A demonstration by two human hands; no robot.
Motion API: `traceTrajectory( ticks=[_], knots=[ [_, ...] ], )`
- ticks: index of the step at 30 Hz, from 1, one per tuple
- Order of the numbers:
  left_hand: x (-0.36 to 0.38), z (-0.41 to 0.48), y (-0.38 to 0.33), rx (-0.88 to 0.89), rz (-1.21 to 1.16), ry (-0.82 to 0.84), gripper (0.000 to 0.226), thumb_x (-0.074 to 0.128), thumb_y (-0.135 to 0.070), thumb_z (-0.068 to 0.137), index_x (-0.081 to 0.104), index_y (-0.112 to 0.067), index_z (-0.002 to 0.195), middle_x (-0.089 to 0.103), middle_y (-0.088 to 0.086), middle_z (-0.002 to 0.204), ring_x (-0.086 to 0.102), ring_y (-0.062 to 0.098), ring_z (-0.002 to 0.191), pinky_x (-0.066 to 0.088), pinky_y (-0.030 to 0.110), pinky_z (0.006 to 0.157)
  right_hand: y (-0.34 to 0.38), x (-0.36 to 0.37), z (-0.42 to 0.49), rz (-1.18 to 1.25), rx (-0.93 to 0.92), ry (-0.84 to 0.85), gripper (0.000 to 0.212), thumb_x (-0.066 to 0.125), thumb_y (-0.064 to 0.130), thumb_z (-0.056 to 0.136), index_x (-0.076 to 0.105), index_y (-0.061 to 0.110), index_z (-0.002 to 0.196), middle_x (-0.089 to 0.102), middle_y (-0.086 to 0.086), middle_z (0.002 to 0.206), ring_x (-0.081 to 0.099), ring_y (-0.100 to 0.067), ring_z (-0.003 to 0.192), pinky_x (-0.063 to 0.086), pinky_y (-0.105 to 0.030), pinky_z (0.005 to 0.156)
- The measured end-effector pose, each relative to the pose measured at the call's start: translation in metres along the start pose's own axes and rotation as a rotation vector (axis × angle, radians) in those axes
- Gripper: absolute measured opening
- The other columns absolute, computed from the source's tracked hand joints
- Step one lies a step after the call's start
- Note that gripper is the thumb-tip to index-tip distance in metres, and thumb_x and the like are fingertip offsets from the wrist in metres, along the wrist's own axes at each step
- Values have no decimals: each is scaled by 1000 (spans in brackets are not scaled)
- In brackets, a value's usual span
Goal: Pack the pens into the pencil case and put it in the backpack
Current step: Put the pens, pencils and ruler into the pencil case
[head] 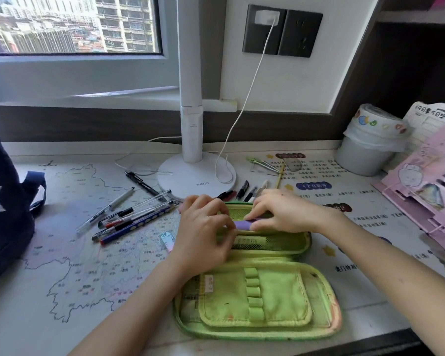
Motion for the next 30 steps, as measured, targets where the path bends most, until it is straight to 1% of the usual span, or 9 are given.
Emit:
traceTrajectory(
  ticks=[3,5,8,11,14,18,21,24,30],
  knots=[
    [-1,19,13,-164,-4,147,16,58,-29,84,71,-19,81,69,-3,83,60,19,78,40,30,69,4,4,-2,-103,20,-10,25,55,45,87,68,33,105,58,13,103,41,-10,99,30,-32,93],
    [6,39,19,-91,131,342,14,59,-26,84,72,-21,88,70,0,88,62,22,82,48,30,68,8,9,-5,-137,25,-25,24,54,39,90,67,29,107,54,7,107,40,-14,104,27,-34,98],
    [18,55,23,64,345,681,16,58,-27,83,71,-26,91,70,-1,92,61,24,86,52,33,73,6,17,-10,-66,83,-76,25,51,37,91,65,29,111,52,6,110,39,-14,110,25,-36,102],
    [24,58,20,156,422,832,20,54,-19,83,71,-23,92,69,1,93,61,26,86,51,33,70,-4,24,-14,69,149,-121,26,49,39,92,65,30,110,51,11,111,40,-13,114,29,-37,102],
    [26,60,11,240,523,907,21,48,-15,87,69,-12,92,67,8,90,60,29,82,49,34,65,-8,30,-18,153,187,-194,23,52,40,90,67,32,104,51,16,107,42,-13,111,32,-39,100],
    [30,56,1,309,579,979,20,48,-12,90,63,-1,94,65,14,94,61,31,86,52,40,78,-5,32,-26,138,199,-339,20,57,40,87,68,35,101,54,14,104,44,-14,104,35,-39,95],
    [30,58,1,298,553,966,18,50,-13,89,63,-2,94,65,14,94,61,31,87,51,39,78,-1,35,-32,106,205,-463,18,58,39,86,70,36,98,56,11,97,47,-17,97,36,-36,88],
    [30,60,7,230,480,924,15,52,-14,86,65,-7,87,66,12,89,57,28,80,45,33,69,3,37,-37,71,201,-574,14,62,35,84,73,31,92,56,7,89,49,-18,90,36,-36,81],
    [29,60,19,194,369,894,16,53,-15,86,69,-14,85,69,7,88,60,28,82,48,33,72,1,39,-35,87,174,-553,23,52,35,88,72,28,98,59,8,86,49,-17,91,32,-33,80]
  ],
)
Point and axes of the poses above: each hand's wrist, its own z-axis towards the middle knuckle, its own x-axis out of the palm, y = z × x, the point moved 5 cm from there along z, towards the middle knuckle
